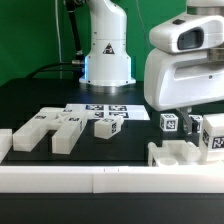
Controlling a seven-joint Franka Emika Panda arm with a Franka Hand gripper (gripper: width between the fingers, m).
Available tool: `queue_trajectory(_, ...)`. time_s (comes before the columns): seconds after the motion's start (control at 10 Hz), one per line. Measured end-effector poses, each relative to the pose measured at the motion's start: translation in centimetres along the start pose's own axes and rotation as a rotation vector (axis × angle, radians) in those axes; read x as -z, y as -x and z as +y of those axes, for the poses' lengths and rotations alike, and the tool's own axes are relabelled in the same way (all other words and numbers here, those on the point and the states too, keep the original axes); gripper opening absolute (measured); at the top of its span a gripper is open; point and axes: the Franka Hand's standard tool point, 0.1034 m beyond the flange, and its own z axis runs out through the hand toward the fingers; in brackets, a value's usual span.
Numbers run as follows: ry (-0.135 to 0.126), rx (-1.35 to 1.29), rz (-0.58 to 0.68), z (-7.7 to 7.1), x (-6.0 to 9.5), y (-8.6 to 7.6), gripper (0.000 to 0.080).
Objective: Assemble chair
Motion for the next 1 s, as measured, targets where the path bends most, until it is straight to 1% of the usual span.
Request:
queue_trajectory(0.1,-0.007,-0.005,-0.056,0.37,-0.11,0.16,0.0649)
queue_trajectory(0.2,-0.005,-0.001,-0.037,0.64,-0.38,-0.22,0.0649)
queue_trajectory(0.3,-0.005,0.002,-0.038,0.43,-0.4,-0.21,0.0649)
queue_trajectory(0.4,-0.005,0.003,-0.037,0.4,-0.38,-0.22,0.0601)
queue_trajectory(0.5,-0.005,0.002,-0.038,0.45,-0.42,-0.21,0.0601)
queue_trajectory(0.6,-0.005,0.002,-0.038,0.44,-0.43,-0.21,0.0427)
queue_trajectory(0.7,-0.006,-0.004,-0.038,0.43,-0.43,-0.21,0.0427)
queue_trajectory(0.8,-0.005,-0.02,-0.038,0.42,-0.43,-0.21,0.0291)
queue_trajectory(1.0,-0.005,-0.053,-0.039,0.41,-0.44,-0.2,0.0291)
